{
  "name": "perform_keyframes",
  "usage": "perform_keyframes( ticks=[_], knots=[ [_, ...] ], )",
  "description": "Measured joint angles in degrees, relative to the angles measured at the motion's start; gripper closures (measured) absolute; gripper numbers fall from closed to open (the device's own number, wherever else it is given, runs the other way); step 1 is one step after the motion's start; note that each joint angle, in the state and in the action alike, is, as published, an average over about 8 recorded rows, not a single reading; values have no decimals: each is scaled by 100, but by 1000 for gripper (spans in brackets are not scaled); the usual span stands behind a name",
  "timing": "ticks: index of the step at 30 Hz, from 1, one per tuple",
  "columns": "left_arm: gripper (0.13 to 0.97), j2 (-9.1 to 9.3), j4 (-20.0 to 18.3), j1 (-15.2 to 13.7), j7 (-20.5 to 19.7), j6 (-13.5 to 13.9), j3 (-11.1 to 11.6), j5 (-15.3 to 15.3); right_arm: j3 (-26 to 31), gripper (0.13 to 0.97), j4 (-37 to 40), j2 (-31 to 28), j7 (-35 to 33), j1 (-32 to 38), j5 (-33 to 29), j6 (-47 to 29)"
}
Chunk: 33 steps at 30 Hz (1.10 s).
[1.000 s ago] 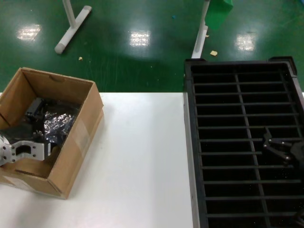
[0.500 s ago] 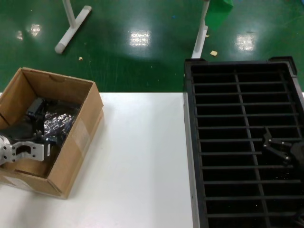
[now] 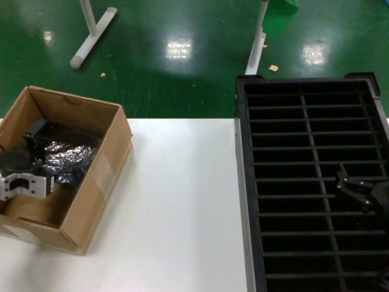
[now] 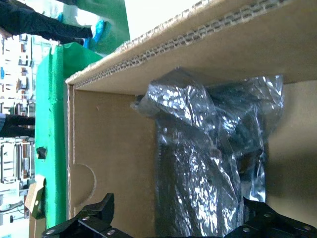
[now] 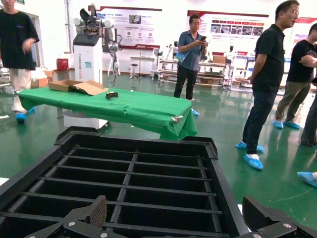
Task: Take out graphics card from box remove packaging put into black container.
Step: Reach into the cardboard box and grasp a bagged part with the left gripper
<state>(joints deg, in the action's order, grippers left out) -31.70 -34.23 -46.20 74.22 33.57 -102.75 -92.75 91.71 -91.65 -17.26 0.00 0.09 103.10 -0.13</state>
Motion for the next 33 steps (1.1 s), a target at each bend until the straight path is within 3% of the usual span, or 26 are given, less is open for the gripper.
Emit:
perform_keyframes(
  ticks=[4, 8, 17, 21, 26, 33],
  knots=[
    [299, -3, 136, -66, 83, 4, 15, -9, 0, 129, 0, 0, 0, 0, 0, 0],
    [299, 65, 485, -218, 391, 51, 90, -91, 0, 129, 0, 0, 0, 0, 0, 0],
    [490, 287, 1476, -703, 1233, 162, 301, -300, 0, 129, 0, 0, 0, 0, 0, 0],
    [601, 345, 1750, -849, 1438, 183, 352, -344, 0, 129, 0, 0, 0, 0, 0, 0],
    [711, 333, 1678, -805, 1331, 167, 324, -310, 0, 129, 0, 0, 0, 0, 0, 0],
    [844, 177, 1099, -472, 775, 110, 203, -179, 0, 129, 0, 0, 0, 0, 0, 0]
  ],
)
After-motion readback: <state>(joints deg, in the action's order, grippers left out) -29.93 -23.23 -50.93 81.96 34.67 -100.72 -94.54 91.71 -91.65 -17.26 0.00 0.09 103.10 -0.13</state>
